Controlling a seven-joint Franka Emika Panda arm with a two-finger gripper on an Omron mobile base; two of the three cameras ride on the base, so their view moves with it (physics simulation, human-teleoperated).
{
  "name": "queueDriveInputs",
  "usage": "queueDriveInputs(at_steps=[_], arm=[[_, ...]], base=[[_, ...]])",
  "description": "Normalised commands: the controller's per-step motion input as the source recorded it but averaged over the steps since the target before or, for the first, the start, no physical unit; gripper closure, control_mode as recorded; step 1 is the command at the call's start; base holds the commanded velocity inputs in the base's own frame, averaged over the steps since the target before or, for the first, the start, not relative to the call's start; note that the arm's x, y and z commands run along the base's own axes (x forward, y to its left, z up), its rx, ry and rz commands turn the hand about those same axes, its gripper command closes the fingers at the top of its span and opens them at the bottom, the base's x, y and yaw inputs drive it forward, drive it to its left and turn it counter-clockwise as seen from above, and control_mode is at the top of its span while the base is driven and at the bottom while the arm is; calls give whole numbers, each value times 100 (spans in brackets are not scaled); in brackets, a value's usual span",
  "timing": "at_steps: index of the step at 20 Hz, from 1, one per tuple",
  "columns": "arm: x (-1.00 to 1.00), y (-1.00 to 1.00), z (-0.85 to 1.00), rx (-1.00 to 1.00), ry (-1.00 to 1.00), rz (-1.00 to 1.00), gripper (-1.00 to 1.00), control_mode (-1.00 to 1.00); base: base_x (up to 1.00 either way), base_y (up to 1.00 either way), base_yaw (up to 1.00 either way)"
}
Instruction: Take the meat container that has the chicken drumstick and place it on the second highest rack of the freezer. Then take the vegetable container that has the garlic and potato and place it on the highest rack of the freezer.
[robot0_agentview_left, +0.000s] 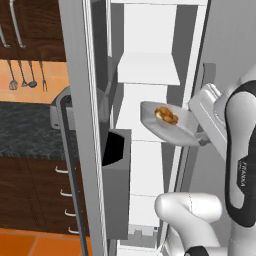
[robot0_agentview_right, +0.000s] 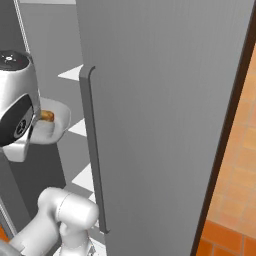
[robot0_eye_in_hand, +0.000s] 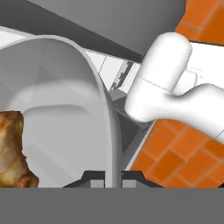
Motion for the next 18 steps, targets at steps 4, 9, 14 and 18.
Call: queueDriveInputs(at_steps=[4,9,14,18], arm=[[69,11,-27,0,1,-3,100,-100],[55,11,-34,0,0,-13,100,-100],[50,4,-23,0,0,-17,100,-100],[54,10,-14,0,0,-12,100,-100]], base=[[0,0,0],[0,0,0],[0,0,0],[0,0,0]])
